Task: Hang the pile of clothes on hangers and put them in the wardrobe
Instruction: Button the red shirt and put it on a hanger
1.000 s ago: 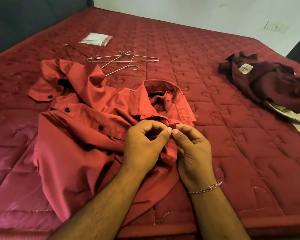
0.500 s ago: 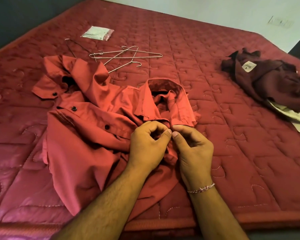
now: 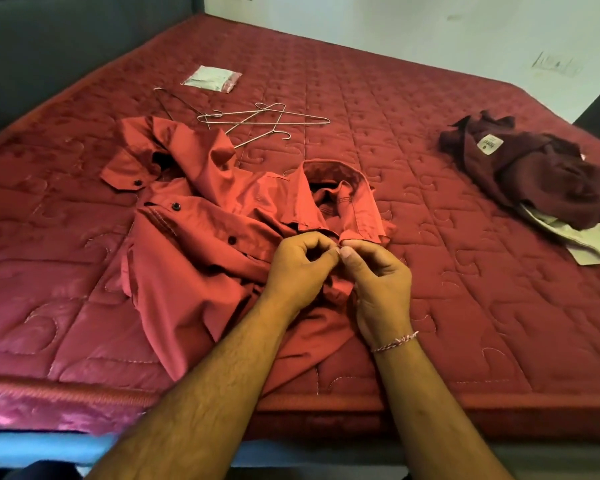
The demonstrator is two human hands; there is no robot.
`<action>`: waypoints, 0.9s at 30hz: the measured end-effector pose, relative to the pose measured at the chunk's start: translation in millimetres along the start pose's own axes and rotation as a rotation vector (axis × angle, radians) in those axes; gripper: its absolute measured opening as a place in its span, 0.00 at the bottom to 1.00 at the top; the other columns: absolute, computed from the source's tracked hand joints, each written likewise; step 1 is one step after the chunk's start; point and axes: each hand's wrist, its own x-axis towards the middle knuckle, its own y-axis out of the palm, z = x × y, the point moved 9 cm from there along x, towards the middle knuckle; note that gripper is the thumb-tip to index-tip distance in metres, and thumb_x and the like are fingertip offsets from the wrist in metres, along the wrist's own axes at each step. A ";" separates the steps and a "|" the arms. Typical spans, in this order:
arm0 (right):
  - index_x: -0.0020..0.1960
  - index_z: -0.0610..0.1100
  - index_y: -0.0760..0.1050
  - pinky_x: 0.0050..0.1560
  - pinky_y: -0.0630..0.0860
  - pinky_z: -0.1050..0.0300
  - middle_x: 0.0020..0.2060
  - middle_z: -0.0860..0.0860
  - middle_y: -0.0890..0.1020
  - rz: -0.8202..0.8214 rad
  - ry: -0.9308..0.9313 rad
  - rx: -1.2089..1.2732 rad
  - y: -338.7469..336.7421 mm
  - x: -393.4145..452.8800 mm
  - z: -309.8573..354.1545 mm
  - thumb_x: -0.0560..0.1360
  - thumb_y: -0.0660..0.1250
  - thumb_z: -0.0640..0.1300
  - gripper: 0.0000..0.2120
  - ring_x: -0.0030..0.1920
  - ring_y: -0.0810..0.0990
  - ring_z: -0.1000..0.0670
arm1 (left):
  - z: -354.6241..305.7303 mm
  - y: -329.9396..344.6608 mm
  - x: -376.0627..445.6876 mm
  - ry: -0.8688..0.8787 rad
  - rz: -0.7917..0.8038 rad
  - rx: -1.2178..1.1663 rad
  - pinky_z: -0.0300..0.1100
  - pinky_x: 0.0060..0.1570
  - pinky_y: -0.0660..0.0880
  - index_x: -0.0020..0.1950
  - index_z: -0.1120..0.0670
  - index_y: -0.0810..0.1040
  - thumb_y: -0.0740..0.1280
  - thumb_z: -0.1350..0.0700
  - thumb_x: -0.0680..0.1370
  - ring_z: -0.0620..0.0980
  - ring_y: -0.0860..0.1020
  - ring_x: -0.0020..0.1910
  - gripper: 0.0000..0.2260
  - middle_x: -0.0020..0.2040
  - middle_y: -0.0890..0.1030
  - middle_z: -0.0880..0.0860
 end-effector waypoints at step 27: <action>0.44 0.44 0.85 0.54 0.80 0.45 0.43 0.44 0.86 -0.047 -0.054 -0.015 -9.2 0.8 -1.0 0.74 0.74 0.30 0.09 0.46 0.82 0.45 | -13.3 -2.1 -5.0 0.148 -0.005 0.022 0.39 0.42 0.76 0.41 0.54 0.82 0.74 0.65 0.76 0.42 0.78 0.38 0.08 0.37 0.82 0.45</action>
